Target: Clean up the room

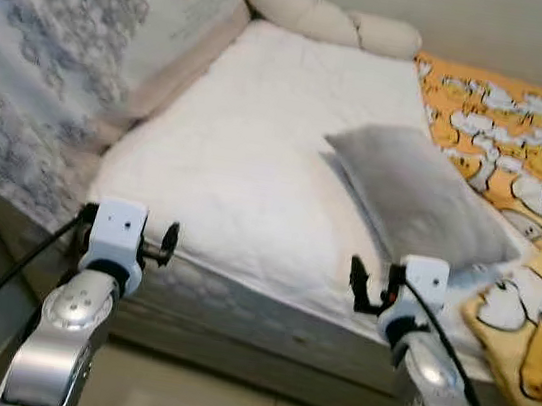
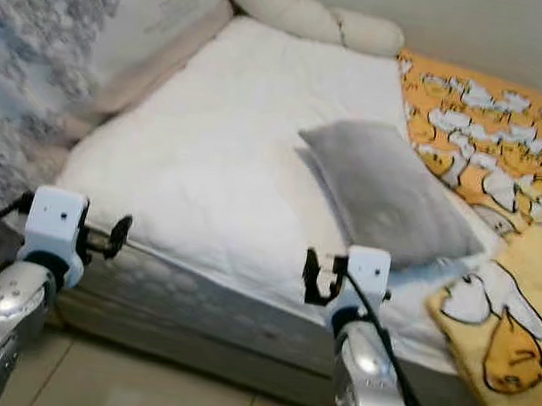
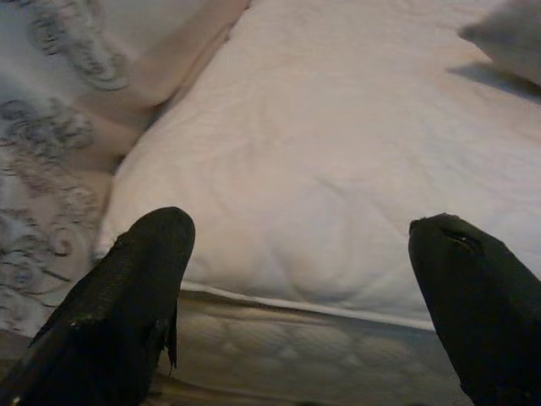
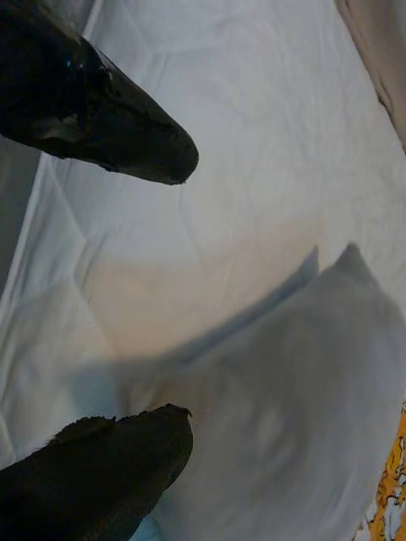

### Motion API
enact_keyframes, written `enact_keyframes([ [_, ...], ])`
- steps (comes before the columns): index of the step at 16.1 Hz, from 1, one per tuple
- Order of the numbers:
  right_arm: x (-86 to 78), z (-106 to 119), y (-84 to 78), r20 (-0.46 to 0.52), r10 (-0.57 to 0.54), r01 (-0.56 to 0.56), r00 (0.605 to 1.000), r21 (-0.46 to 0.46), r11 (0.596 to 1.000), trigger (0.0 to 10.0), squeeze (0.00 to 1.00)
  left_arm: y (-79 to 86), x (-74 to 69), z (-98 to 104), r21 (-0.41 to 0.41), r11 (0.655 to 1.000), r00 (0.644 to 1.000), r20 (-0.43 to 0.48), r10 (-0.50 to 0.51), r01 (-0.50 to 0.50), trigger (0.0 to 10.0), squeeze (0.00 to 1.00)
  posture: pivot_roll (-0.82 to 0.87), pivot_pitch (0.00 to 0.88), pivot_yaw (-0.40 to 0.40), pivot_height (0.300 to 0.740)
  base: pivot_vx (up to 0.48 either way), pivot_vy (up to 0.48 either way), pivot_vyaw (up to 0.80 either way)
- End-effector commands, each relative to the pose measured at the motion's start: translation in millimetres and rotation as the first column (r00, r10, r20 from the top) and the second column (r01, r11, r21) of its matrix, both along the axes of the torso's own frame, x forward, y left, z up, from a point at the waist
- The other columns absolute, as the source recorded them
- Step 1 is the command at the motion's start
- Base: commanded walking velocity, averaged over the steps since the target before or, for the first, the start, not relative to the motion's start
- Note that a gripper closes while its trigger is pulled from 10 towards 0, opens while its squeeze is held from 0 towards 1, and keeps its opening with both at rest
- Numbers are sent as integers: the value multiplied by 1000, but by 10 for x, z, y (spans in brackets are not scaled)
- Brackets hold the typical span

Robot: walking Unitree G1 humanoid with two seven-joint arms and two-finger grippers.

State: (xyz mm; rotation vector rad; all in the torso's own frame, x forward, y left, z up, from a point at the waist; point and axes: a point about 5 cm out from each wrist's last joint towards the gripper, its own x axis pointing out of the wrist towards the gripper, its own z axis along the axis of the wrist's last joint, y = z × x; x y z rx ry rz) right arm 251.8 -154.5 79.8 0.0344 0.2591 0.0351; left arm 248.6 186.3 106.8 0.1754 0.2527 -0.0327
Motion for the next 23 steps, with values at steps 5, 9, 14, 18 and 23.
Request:
enact_keyframes([
  [5,31,19,-26,-8,-3,3,1000,-20,1000,10000,0,-24,101,123,10,1000,999,39,4,-4,10000,1000,-21,0,-32,740,0,-86,0],
  [9,60,15,-37,-18,-7,6,1000,-44,999,10000,0,-35,115,148,-20,1000,998,55,-10,12,10000,1000,-21,0,-30,740,216,0,-289],
  [14,67,37,-36,-13,5,-6,1000,-58,998,10000,0,-109,119,137,-10,999,998,49,-44,44,10000,1000,-25,0,-35,740,362,0,-221],
  [18,63,38,-46,-13,0,-1,1000,-59,998,10000,0,-118,113,123,0,999,998,49,-45,45,10000,1000,-23,0,-39,740,389,0,0],
  [23,36,6,11,-20,24,-25,1000,-47,999,10000,0,-139,91,99,-5,999,998,46,-46,47,10000,1000,-24,0,-34,740,391,0,0],
])
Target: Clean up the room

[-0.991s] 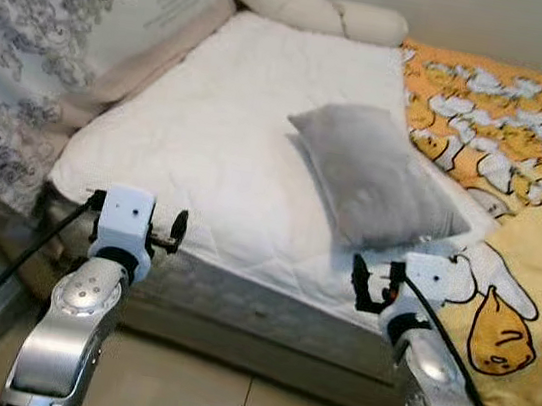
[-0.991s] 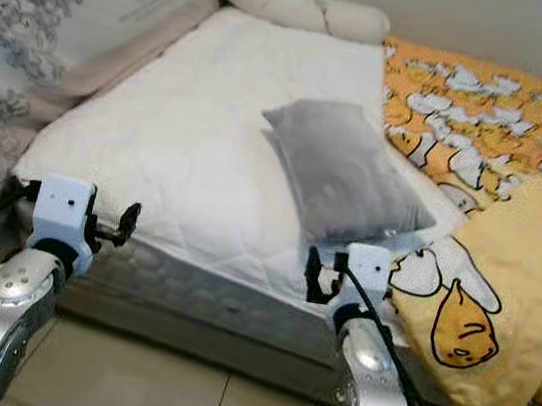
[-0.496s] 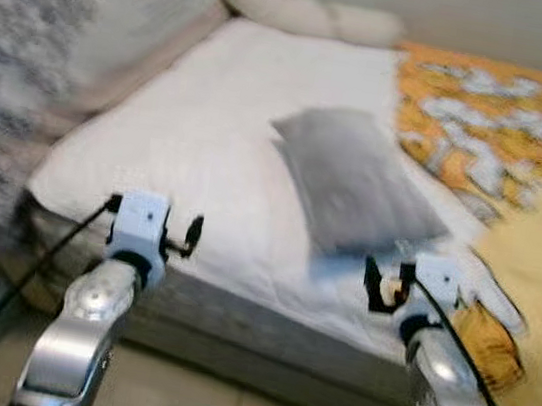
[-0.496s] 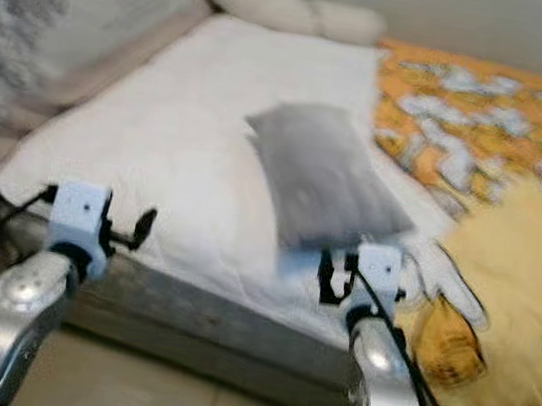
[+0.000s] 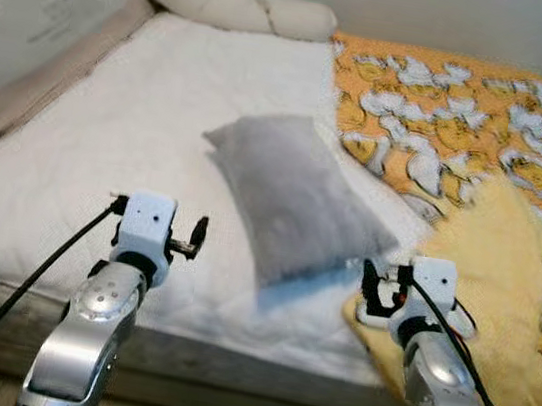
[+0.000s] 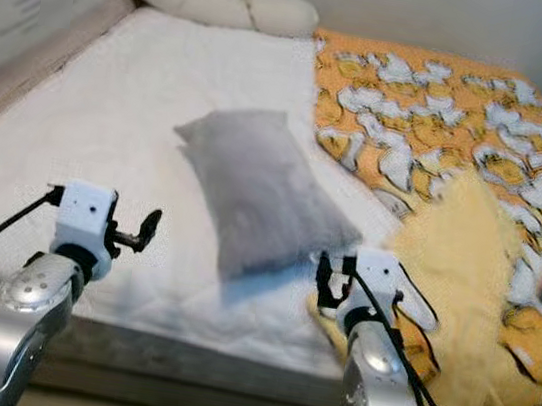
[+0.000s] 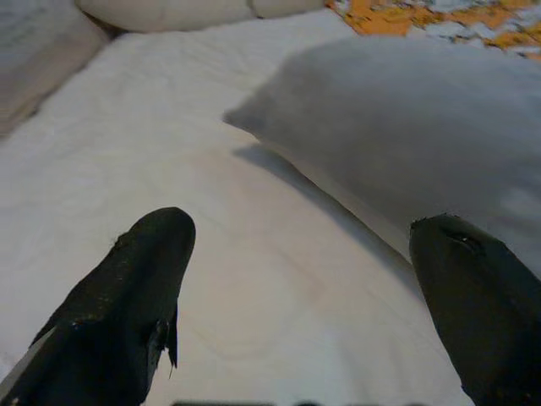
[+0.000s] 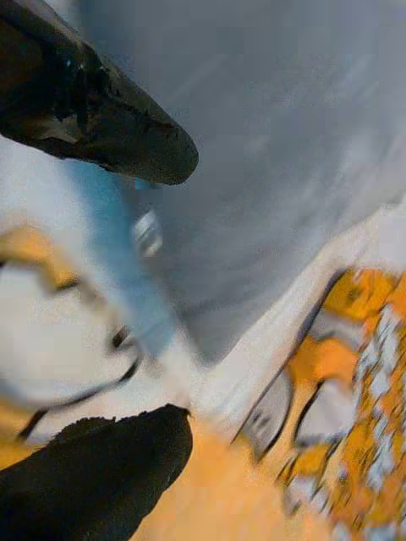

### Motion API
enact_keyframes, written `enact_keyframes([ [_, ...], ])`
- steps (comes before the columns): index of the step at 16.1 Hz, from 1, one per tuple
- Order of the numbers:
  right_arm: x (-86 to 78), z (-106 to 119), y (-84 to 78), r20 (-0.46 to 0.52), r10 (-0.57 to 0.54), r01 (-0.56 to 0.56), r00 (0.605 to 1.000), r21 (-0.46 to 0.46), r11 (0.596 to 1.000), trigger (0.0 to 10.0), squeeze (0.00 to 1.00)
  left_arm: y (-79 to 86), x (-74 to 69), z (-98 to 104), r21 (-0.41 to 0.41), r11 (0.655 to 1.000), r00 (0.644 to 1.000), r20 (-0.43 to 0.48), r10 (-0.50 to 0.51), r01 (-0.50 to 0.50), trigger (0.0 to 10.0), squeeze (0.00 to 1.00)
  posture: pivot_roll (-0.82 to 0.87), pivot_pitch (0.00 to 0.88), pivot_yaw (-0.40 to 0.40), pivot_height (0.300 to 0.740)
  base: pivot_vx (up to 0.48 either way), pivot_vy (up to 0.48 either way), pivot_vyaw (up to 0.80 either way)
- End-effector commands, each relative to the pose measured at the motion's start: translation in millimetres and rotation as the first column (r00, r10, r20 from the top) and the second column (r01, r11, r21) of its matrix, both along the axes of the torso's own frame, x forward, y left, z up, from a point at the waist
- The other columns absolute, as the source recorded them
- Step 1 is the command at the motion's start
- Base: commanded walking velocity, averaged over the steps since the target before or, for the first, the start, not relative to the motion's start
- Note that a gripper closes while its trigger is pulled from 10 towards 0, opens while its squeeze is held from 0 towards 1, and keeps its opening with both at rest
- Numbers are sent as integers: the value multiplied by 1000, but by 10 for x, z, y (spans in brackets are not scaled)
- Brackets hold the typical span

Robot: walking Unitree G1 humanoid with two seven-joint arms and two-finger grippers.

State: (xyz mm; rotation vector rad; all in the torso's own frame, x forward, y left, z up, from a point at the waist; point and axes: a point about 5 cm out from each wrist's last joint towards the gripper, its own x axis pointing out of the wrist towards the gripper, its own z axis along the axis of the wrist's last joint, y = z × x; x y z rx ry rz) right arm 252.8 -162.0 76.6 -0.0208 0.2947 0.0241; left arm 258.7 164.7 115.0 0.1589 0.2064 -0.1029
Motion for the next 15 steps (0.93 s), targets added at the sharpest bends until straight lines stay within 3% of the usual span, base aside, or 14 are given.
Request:
enact_keyframes([
  [1,19,34,74,11,24,-24,1000,10,1000,10000,0,77,-8,24,41,999,1000,8,5,-5,10000,1000,-18,0,-34,740,386,0,0],
  [8,87,57,-24,15,3,-3,1000,0,1000,10000,0,106,47,116,46,999,1000,19,-6,5,10000,1000,-30,0,-14,740,376,0,0],
  [15,177,146,16,40,34,-35,999,37,999,10000,0,113,87,164,24,1000,1000,17,-17,17,10000,1000,-30,0,-4,740,291,0,0],
])
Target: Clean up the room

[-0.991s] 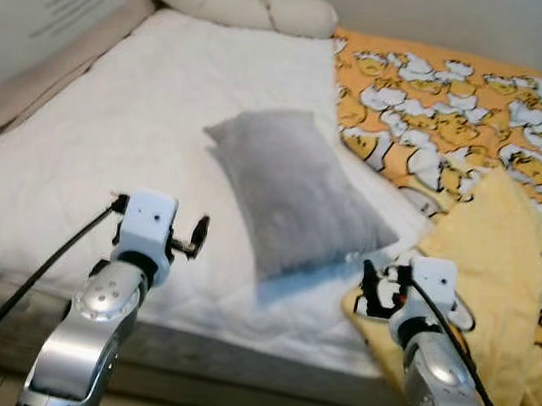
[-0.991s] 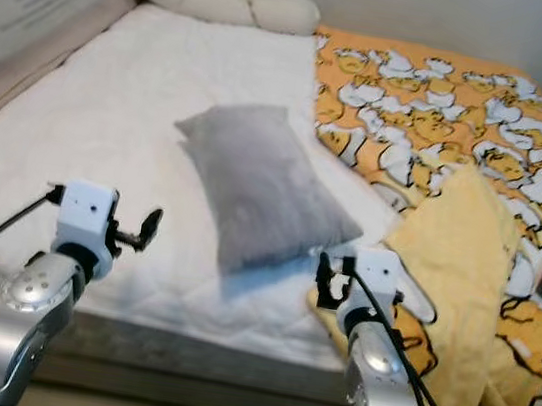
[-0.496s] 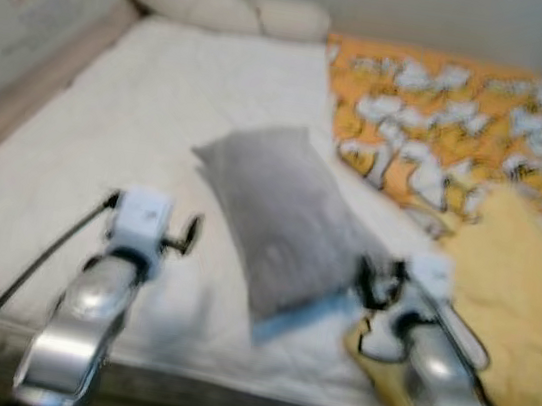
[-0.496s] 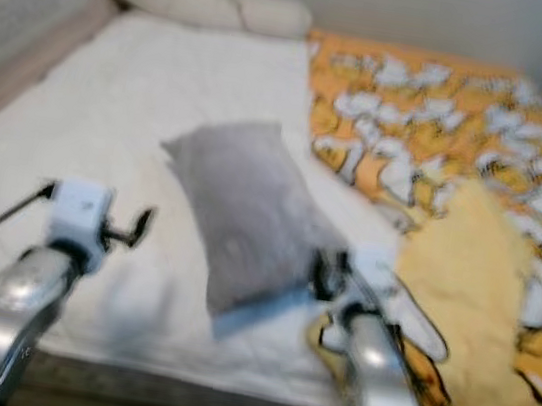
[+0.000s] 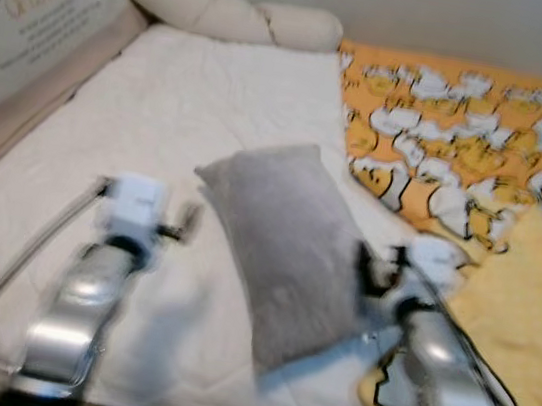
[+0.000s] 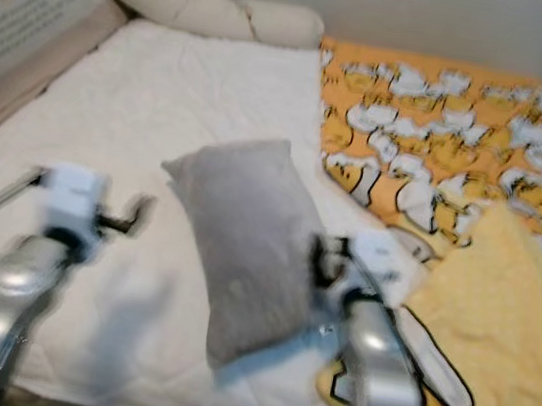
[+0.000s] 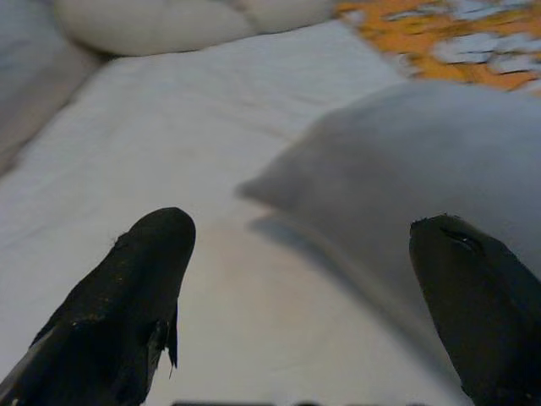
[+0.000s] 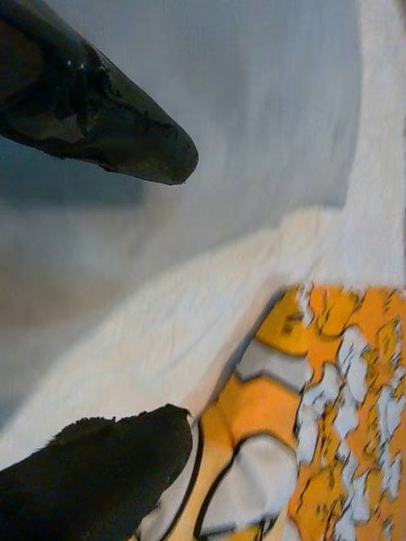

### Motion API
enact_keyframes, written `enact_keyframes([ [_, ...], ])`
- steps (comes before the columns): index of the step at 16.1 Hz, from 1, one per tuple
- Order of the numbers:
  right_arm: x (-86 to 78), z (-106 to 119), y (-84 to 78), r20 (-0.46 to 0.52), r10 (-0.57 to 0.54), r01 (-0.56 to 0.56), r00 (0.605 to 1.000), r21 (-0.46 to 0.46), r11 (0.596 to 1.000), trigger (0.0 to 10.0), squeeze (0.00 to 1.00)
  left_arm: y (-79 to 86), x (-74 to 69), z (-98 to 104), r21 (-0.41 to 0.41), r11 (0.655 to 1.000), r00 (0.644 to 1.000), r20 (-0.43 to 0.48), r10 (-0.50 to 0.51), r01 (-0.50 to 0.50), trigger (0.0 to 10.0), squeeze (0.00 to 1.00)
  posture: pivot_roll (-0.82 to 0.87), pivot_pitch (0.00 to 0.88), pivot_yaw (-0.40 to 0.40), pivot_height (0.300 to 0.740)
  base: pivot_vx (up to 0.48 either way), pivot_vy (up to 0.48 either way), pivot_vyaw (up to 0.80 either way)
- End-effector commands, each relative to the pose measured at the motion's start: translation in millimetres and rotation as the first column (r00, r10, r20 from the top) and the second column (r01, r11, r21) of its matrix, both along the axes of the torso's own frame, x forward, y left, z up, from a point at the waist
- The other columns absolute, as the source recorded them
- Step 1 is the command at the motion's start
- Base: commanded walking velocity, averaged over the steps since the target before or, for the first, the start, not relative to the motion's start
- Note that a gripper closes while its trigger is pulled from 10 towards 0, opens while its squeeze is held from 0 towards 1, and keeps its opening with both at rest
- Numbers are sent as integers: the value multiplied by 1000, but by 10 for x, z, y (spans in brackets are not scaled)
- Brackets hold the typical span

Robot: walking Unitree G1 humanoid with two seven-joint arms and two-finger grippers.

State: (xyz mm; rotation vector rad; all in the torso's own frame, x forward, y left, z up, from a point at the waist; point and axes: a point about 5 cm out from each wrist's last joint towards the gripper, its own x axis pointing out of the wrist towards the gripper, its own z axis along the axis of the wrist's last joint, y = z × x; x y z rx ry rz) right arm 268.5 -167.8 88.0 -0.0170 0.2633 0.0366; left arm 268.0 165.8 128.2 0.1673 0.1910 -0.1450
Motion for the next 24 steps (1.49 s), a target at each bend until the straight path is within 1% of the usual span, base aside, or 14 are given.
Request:
enact_keyframes([
  [1,30,39,70,9,28,-28,1000,33,999,10000,0,106,-5,33,28,999,1000,-1,24,-24,10000,1000,-32,0,-1,740,0,0,0],
  [2,66,70,25,25,12,-14,1000,61,998,10000,694,149,-11,17,38,999,999,-24,31,-30,10000,941,-35,0,12,740,0,0,0],
  [3,75,76,6,27,2,-4,1000,62,998,10000,694,158,-15,9,25,999,999,-32,29,-29,10000,941,-37,0,15,740,0,0,0],
  [4,92,78,-24,27,-12,10,1000,77,997,10000,1000,170,-17,-9,7,999,998,-53,32,-32,10000,596,-38,0,20,740,0,0,0],
  [5,139,64,-82,25,-50,48,998,106,993,10000,1000,177,13,-37,-17,999,996,-72,48,-50,10000,165,-36,0,27,740,0,0,0],
  [6,244,20,-134,9,-76,75,997,100,992,10000,1000,148,119,-78,-49,998,994,-103,42,-47,10000,0,-37,0,40,740,0,0,0],
  [7,296,-1,-152,2,-83,83,997,94,992,10000,1000,127,174,-93,-66,997,993,-117,34,-42,10000,0,-36,0,42,740,0,0,0],
  [9,568,-23,-139,-21,-77,78,997,96,992,10000,1000,-8,473,-153,-101,993,982,-172,-80,64,10000,0,-66,0,78,740,0,0,0],
  [12,731,18,-207,-29,-86,87,996,50,995,10000,1000,-130,632,-236,-100,988,967,-214,-138,119,10000,0,-80,0,91,740,0,0,0],
  [14,837,92,-333,-6,-91,91,996,17,996,10000,1000,-193,741,-259,-88,991,971,-208,-114,97,10000,0,-75,0,74,740,0,0,0],
  [16,849,94,-407,9,-86,86,996,-6,996,10000,1000,-245,740,-250,-155,983,980,-155,-128,104,10000,0,-79,0,58,740,0,0,0],
  [19,873,98,-537,8,-101,102,995,-48,994,10000,1000,-290,718,-448,-219,973,961,-245,-131,77,10000,0,-61,0,37,740,0,0,0],
  [23,921,138,-778,-21,-211,206,977,-152,967,10000,988,-528,760,-688,-135,988,932,-342,-122,79,10000,0,-55,0,23,740,0,0,0],
  [24,906,123,-802,-20,-232,228,972,-138,964,10000,847,-640,738,-738,-123,987,921,-364,-139,100,10000,0,-56,0,27,740,0,0,0],
])
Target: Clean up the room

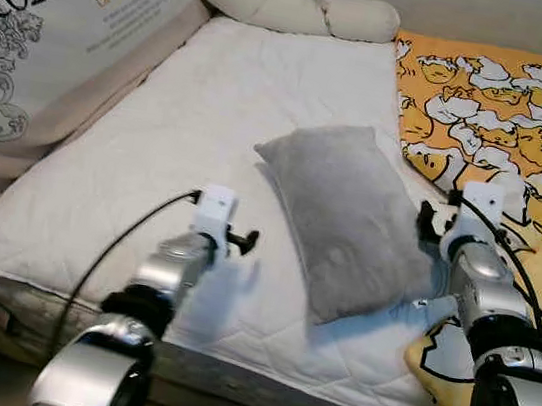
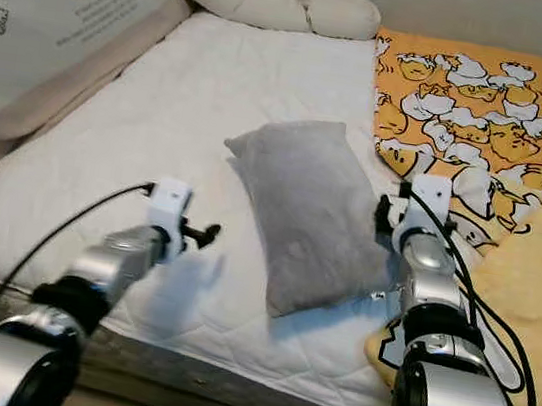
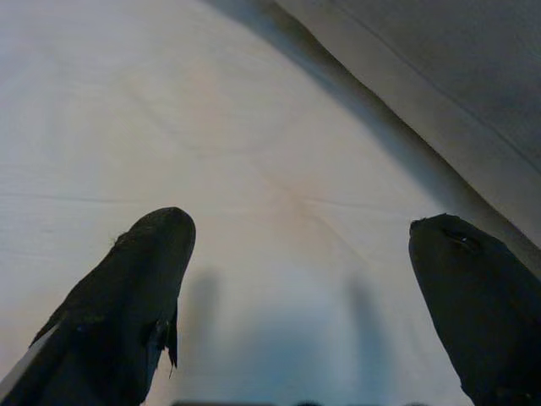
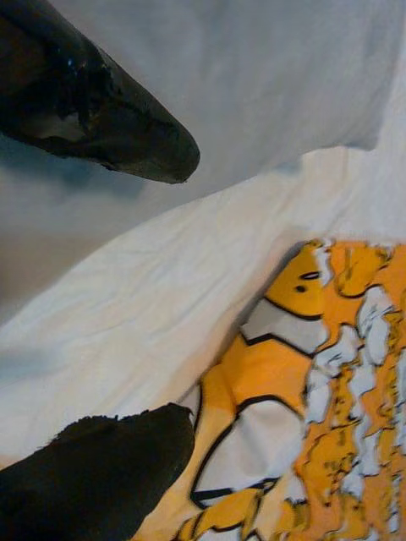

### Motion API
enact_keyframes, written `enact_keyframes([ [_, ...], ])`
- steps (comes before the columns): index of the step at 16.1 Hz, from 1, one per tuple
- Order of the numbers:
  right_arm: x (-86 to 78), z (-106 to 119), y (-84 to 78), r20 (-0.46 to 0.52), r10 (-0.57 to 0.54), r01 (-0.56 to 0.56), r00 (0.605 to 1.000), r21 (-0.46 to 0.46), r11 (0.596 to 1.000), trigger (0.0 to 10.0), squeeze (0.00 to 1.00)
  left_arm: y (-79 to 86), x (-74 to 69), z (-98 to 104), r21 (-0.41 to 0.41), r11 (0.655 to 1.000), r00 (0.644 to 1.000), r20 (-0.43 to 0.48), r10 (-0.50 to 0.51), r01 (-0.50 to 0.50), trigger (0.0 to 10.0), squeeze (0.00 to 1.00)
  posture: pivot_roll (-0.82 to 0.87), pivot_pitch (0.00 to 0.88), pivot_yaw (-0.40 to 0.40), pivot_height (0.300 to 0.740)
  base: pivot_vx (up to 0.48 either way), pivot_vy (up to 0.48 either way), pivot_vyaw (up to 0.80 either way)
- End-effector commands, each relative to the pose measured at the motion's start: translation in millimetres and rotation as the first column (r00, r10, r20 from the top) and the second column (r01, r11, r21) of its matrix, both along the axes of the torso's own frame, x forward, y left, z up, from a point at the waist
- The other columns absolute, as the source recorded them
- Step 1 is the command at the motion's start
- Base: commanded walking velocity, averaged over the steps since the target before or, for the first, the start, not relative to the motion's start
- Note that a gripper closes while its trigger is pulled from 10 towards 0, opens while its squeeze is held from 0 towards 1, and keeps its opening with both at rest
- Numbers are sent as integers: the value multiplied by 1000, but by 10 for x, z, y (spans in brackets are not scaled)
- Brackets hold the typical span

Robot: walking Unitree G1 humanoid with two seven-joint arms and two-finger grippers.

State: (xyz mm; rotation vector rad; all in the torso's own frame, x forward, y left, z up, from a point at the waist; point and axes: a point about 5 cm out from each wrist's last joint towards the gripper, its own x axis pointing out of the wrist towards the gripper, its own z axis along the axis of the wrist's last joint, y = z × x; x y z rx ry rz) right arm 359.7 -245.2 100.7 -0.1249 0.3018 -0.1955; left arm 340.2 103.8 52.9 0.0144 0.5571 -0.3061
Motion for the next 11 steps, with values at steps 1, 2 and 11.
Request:
enact_keyframes([
  [1,-27,-65,6,-20,-3,4,1000,21,1000,10000,533,-136,-1,-19,16,999,1000,-13,-27,28,10000,0,-59,0,30,740,0,0,0],
  [2,-46,-132,60,-49,32,-30,998,25,999,10000,0,-214,-16,-40,6,999,999,-30,-41,41,10000,0,-63,0,34,740,0,0,0],
  [11,-189,-476,914,-144,429,-341,892,408,847,10000,0,-981,-109,100,-278,945,978,-69,-197,171,10000,0,-121,0,48,740,0,0,0],
])
